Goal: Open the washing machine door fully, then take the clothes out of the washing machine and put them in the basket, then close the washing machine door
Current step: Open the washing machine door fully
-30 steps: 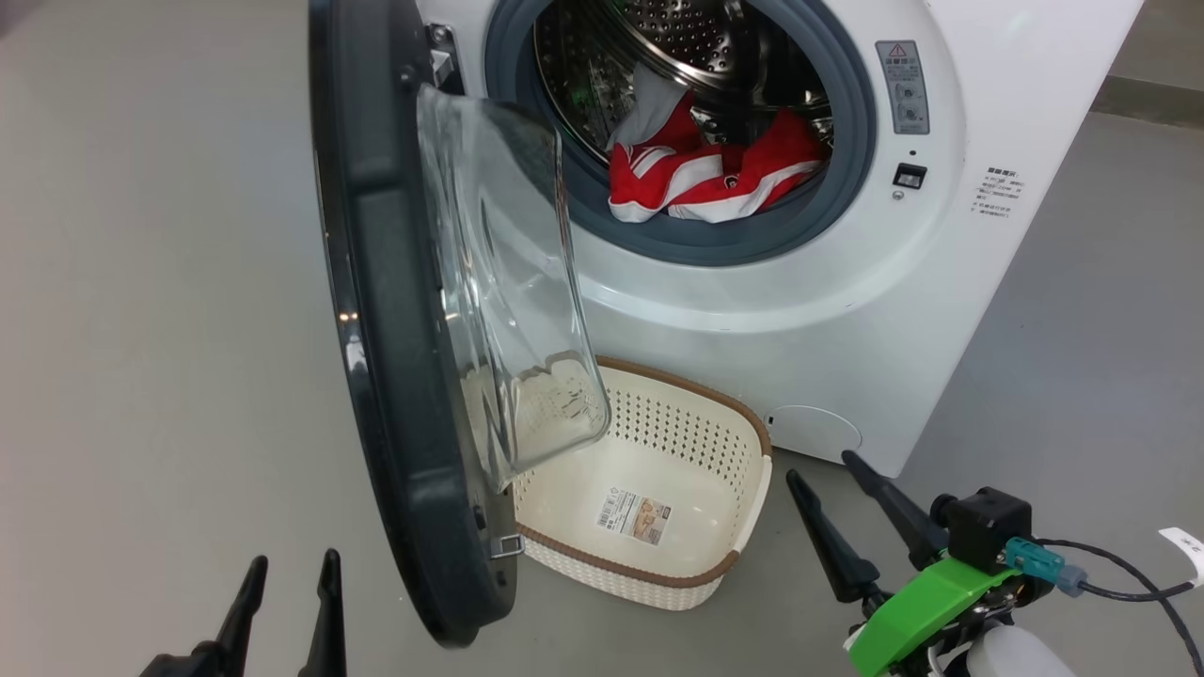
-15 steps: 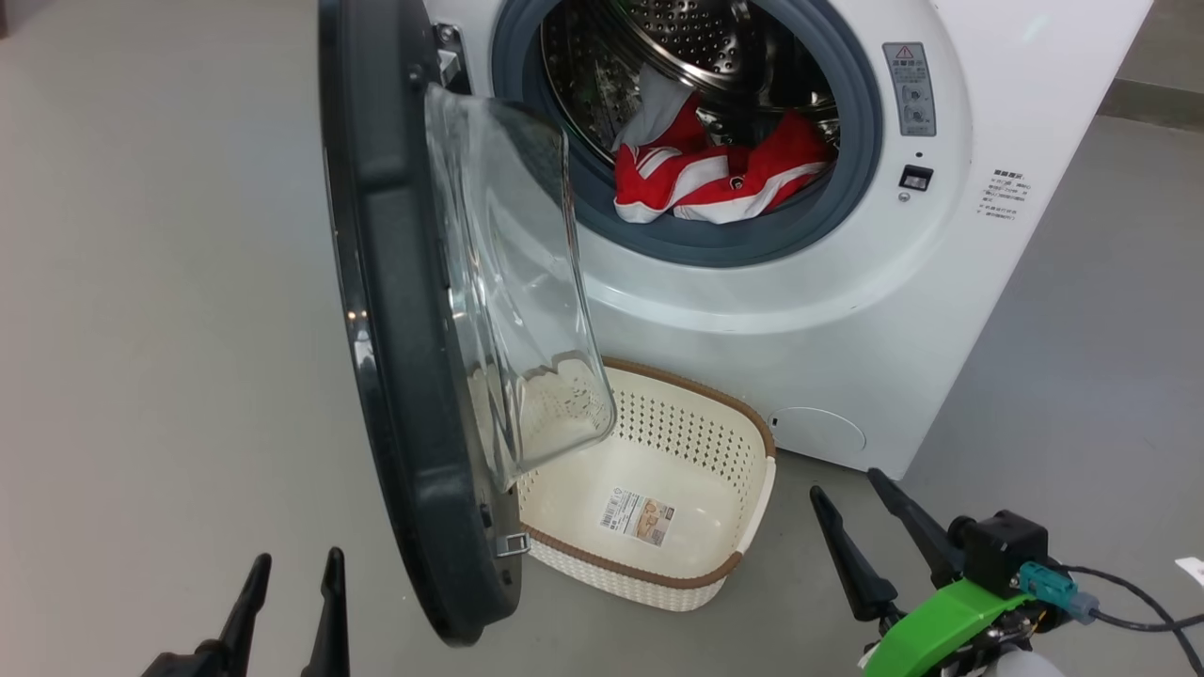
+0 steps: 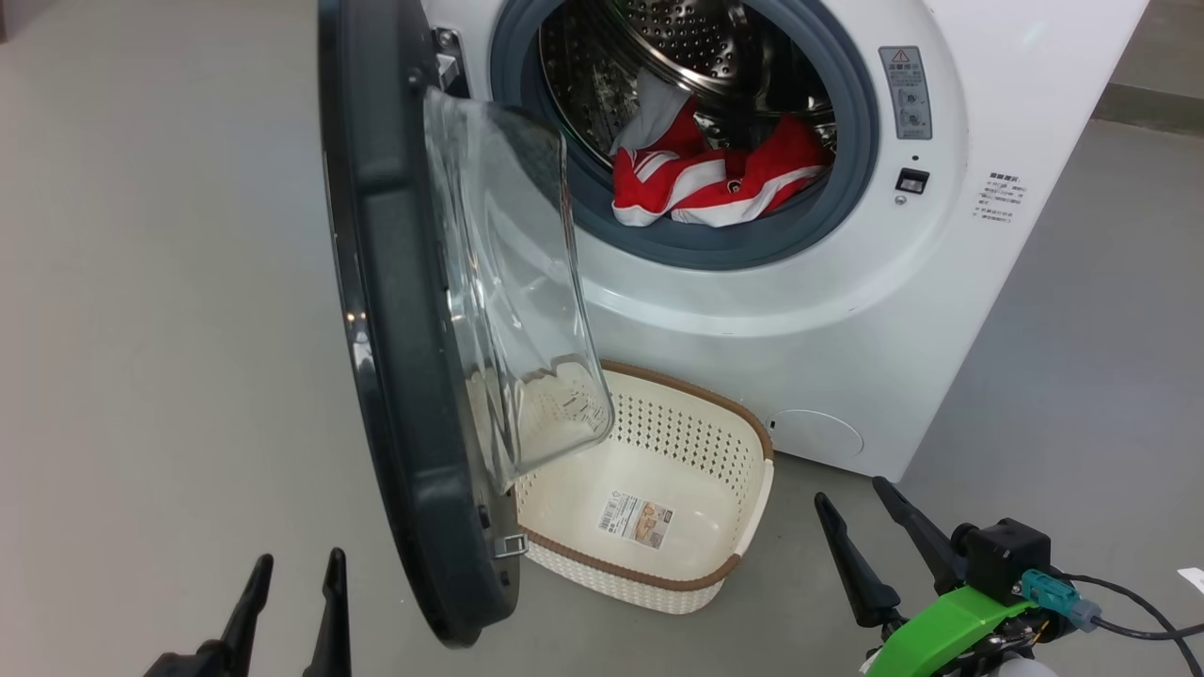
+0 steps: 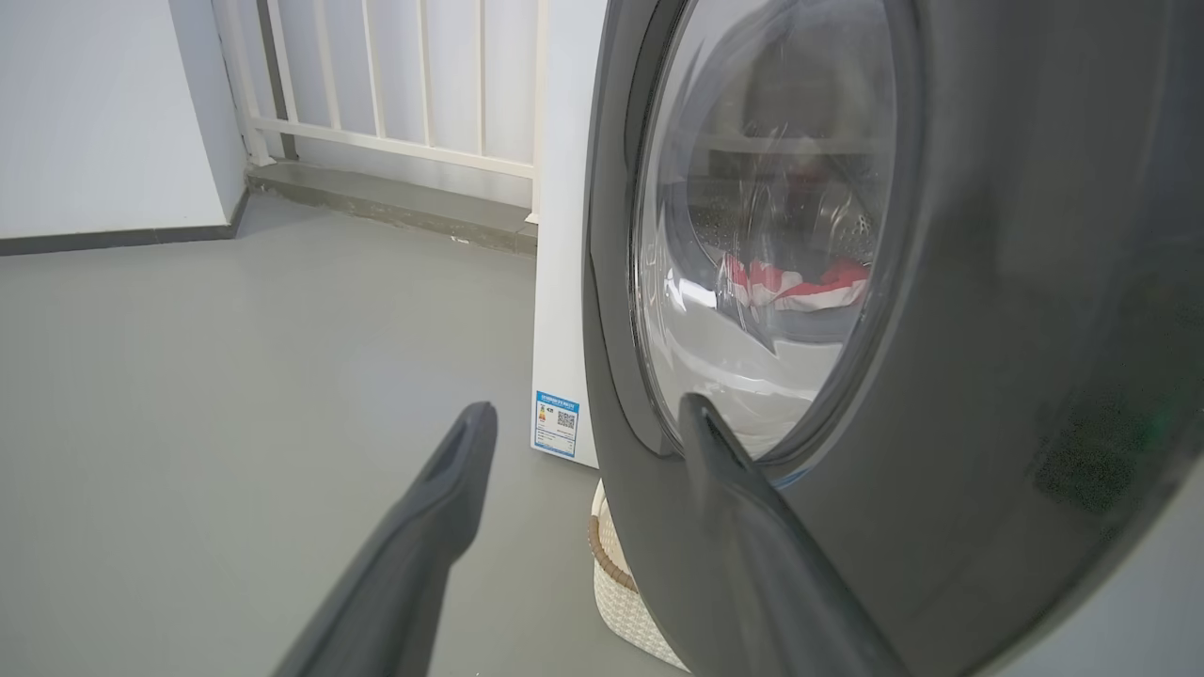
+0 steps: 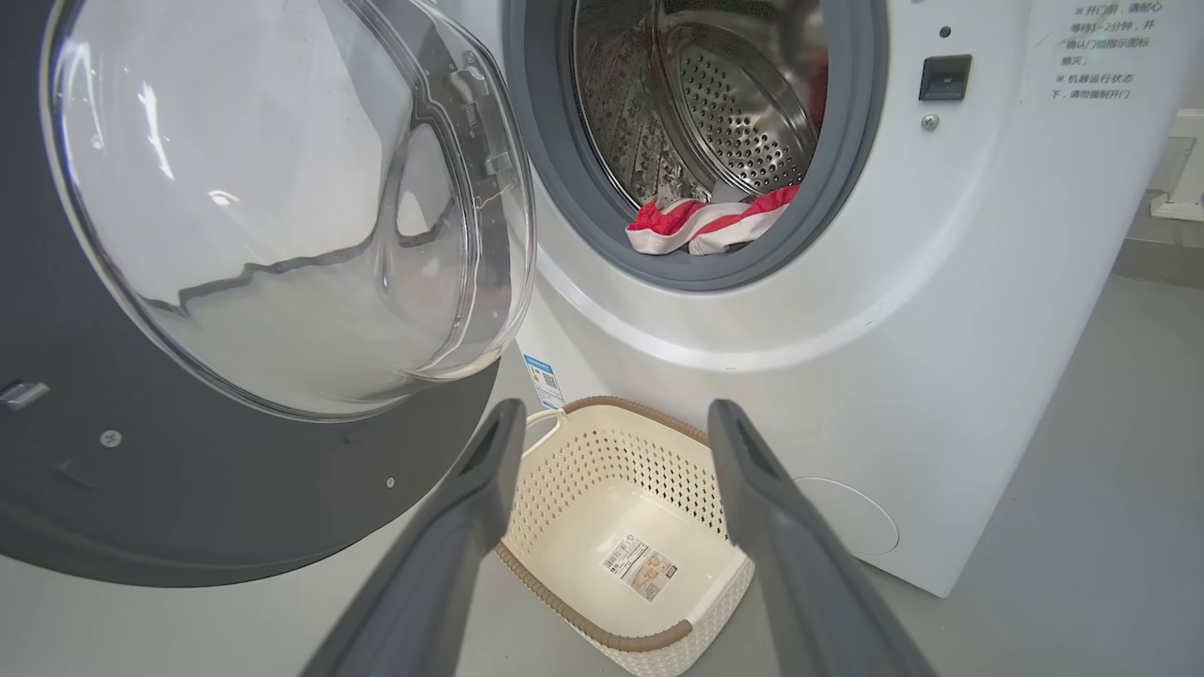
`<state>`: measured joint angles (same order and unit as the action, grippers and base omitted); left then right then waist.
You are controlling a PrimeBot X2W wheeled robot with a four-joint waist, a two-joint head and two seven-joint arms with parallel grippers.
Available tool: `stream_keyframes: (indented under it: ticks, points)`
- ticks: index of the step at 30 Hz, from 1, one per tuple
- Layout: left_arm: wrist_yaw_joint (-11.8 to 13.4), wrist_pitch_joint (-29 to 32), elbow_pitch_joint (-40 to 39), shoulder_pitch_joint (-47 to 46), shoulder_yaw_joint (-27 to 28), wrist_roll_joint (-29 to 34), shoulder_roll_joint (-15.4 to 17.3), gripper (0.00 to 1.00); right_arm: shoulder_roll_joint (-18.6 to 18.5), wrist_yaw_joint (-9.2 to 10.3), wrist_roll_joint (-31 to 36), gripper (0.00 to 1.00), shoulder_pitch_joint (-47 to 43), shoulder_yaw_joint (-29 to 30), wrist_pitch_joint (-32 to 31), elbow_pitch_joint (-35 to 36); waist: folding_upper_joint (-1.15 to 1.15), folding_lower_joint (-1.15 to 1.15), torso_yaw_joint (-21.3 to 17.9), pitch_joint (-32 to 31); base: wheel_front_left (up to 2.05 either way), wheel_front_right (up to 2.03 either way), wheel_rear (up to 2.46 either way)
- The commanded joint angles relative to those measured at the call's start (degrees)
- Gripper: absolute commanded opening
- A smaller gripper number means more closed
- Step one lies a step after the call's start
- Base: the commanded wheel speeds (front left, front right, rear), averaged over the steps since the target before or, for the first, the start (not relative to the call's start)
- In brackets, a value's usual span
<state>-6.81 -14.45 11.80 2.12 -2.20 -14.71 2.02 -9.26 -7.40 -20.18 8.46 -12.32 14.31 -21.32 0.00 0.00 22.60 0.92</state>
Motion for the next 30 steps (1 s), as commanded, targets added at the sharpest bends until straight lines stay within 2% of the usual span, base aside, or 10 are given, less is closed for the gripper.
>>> stream_keyframes:
  ticks: [1,6,7,9,10,16,21,26,30]
  points:
    - [0.22,-0.55,-1.21,-1.75,1.60,-0.03,0.86,1.00,0.01,-0.09,0.65,1.00,0.30,-1.10,0.69,1.10,0.00,0.00,0.01,0.03,0.00,0.00,0.00]
    - [0.38,-0.55,-1.54,-1.91,1.76,-0.12,0.86,1.00,-0.11,-0.09,0.86,1.00,0.33,-0.94,0.69,1.33,0.00,0.00,0.04,-0.04,0.00,0.00,0.00]
    - [0.41,-0.55,-1.68,-1.92,1.82,-0.16,0.86,0.92,-0.09,-0.09,0.92,1.00,0.32,-0.87,0.69,1.41,0.00,0.00,0.03,-0.06,0.00,0.00,0.00]
    - [0.45,-0.55,-1.92,-1.87,1.94,-0.34,0.86,0.21,-0.07,-0.09,1.02,1.00,0.31,-0.71,0.69,1.61,0.00,0.00,0.03,-0.12,0.00,0.00,0.00]
    - [0.54,-0.55,-2.15,-1.89,2.12,-0.70,0.86,0.00,-0.06,-0.09,1.05,1.00,0.32,-0.63,0.69,1.71,0.00,0.00,0.02,-0.15,0.00,0.00,0.00]
    - [1.52,-0.55,-6.43,-3.17,5.27,-4.50,0.86,0.00,0.05,-0.09,1.17,1.00,0.33,-0.39,0.69,2.33,0.00,0.00,0.07,-0.42,0.00,0.00,0.00]
    - [1.92,-0.55,-15.61,-4.92,6.96,-6.65,0.86,0.00,-0.03,-0.09,0.98,1.00,0.37,-0.54,0.69,2.91,0.00,0.00,0.08,-0.50,0.00,0.00,0.00]
    - [1.61,-0.55,-26.42,-5.15,2.84,-6.79,0.86,0.00,-0.12,-0.09,0.78,1.00,0.35,-0.45,0.69,3.37,0.00,0.00,0.10,-0.62,0.00,0.00,0.00]
    - [1.06,-0.55,-31.75,-4.10,-3.05,-6.73,0.86,0.00,-0.17,-0.09,0.49,1.00,0.32,-0.77,0.69,3.48,0.00,0.00,-0.04,-0.72,0.00,0.00,0.00]
